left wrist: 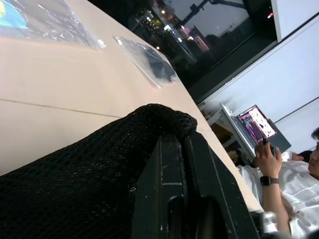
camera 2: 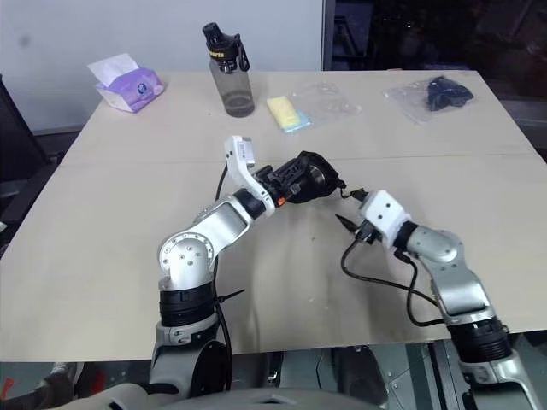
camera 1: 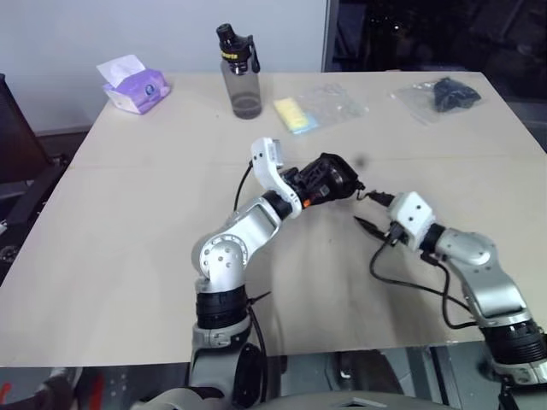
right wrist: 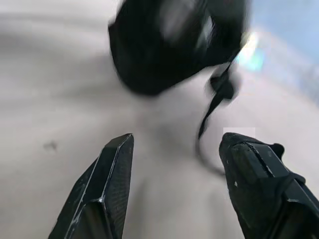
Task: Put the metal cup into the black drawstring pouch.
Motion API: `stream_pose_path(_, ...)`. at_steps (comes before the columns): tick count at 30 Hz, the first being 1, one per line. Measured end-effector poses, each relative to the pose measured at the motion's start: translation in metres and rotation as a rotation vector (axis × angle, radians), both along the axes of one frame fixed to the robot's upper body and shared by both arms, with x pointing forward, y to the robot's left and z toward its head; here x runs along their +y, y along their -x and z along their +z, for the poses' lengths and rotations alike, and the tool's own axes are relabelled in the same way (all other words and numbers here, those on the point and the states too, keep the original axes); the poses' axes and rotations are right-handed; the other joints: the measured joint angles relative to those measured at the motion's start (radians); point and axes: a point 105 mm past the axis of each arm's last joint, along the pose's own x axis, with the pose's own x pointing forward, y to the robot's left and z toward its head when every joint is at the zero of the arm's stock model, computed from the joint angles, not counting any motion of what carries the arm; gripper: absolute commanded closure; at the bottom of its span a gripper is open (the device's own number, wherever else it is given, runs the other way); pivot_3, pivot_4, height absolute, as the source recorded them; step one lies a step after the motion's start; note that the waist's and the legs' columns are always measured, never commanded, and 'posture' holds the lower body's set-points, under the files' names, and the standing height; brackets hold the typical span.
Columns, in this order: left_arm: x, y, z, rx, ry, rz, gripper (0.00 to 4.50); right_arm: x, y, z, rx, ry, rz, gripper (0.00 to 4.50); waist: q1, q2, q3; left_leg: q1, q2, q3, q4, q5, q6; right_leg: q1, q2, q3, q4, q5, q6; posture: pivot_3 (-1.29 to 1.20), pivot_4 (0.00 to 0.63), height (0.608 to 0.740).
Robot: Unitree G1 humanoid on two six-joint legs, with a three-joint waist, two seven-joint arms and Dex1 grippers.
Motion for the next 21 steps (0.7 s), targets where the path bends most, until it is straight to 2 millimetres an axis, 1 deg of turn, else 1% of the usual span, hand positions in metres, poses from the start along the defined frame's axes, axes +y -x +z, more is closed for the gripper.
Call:
stream_pose_path(2,0.0,0.0,0.0,0.001,0.0,-0.002,4.5,0.005,-0.007,0.002,0.003,-0.039,-0.022,1.63,-0.001,0.0,0.0,0.0,0.0,0.0,0.0,0.0,0.0,0.0,0.0,0.0,0.0,0.0,0.001,0.0,0.15,0.74)
stream_pose_path(3,0.001,0.0,-0.001,0.001,-0.008,-0.001,4.5,0.01,-0.015,0.008,0.012,-0.106,-0.051,1.63,-0.001,0.0,0.0,0.0,0.0,0.0,0.0,0.0,0.0,0.0,0.0,0.0,0.0,0.0,0.001,0.0,0.15,0.74)
stream_pose_path(5,0.003,0.0,-0.002,0.001,-0.022,-0.001,4.5,0.017,-0.021,0.011,0.041,-0.195,-0.075,1.63,0.001,0.0,0.0,0.0,0.0,-0.001,0.0,0.0,0.0,0.0,0.0,-0.001,0.001,0.001,0.001,0.0,0.15,0.74)
stream_pose_path(6,0.003,0.0,-0.002,0.001,-0.031,-0.003,4.5,0.02,-0.024,0.009,0.063,-0.227,-0.081,1.63,0.003,0.0,0.0,0.0,0.0,-0.001,0.0,0.0,0.0,0.0,0.0,-0.001,0.001,0.001,0.001,0.0,0.15,0.74)
stream_pose_path(8,0.004,0.0,-0.003,0.003,-0.034,-0.001,4.5,0.018,-0.027,0.001,0.087,-0.225,-0.095,1.63,0.007,0.0,0.0,-0.001,0.0,-0.001,0.0,0.0,0.0,0.0,0.0,-0.001,0.0,0.001,0.001,0.0,0.15,0.74)
stream_pose_path(10,0.007,-0.001,-0.004,0.004,-0.042,0.008,4.5,0.015,-0.031,-0.011,0.122,-0.217,-0.117,1.63,0.004,0.0,0.0,-0.001,0.0,0.0,0.0,0.0,0.0,0.0,-0.001,0.0,-0.001,0.001,0.002,0.0,0.15,0.74)
stream_pose_path(12,0.009,-0.001,-0.005,0.006,-0.048,0.01,4.5,0.017,-0.033,-0.021,0.15,-0.218,-0.129,1.63,0.002,0.0,0.0,-0.001,0.0,0.0,0.0,0.0,0.0,0.0,0.0,0.0,-0.001,0.001,0.002,0.0,0.15,0.74)
stream_pose_path(15,0.01,-0.001,-0.005,0.005,-0.053,0.011,4.5,0.02,-0.038,-0.026,0.159,-0.239,-0.153,1.63,0.001,0.0,0.0,0.0,0.0,-0.001,0.0,0.0,0.0,0.0,0.0,-0.001,0.0,0.001,0.001,0.0,0.15,0.74)
stream_pose_path(16,0.01,-0.001,-0.005,0.005,-0.053,0.011,4.5,0.02,-0.04,-0.027,0.159,-0.243,-0.161,2.14,0.001,0.0,0.0,0.0,0.0,-0.001,0.0,0.0,0.0,0.0,0.0,-0.001,0.0,0.001,0.001,0.0,0.15,0.74)
stream_pose_path(17,0.01,-0.001,-0.005,0.005,-0.053,0.012,4.5,0.02,-0.041,-0.029,0.155,-0.244,-0.171,2.39,0.001,0.0,0.0,0.0,0.0,-0.001,0.0,0.0,0.0,0.0,0.0,-0.001,0.001,0.001,0.001,0.0,0.15,0.74)
stream_pose_path(18,0.011,-0.001,-0.005,0.005,-0.054,0.012,4.5,0.019,-0.042,-0.03,0.151,-0.249,-0.179,2.76,0.001,0.0,0.0,0.0,0.0,-0.001,0.0,0.0,0.0,0.0,0.0,-0.001,0.0,0.001,0.002,0.0,0.15,0.74)
stream_pose_path(19,0.011,-0.001,-0.005,0.004,-0.054,0.012,4.5,0.018,-0.043,-0.03,0.147,-0.261,-0.192,3.31,0.0,0.0,0.0,0.0,0.0,-0.001,0.0,0.0,0.0,0.0,0.0,0.0,0.0,0.001,0.002,0.0,0.15,0.74)
stream_pose_path(20,0.012,-0.001,-0.005,0.003,-0.055,0.012,4.5,0.017,-0.044,-0.03,0.146,-0.274,-0.203,3.68,0.0,0.0,0.0,0.0,0.0,-0.001,0.0,0.0,0.0,0.0,0.0,0.0,0.0,0.001,0.002,0.0,0.15,0.74)
stream_pose_path(21,0.012,-0.001,-0.005,0.002,-0.057,0.011,4.5,0.016,-0.045,-0.029,0.139,-0.286,-0.212,4.25,0.0,0.0,0.0,0.0,0.0,0.0,0.0,0.0,0.0,0.0,0.0,0.0,0.0,0.001,0.002,0.0,0.15,0.74)
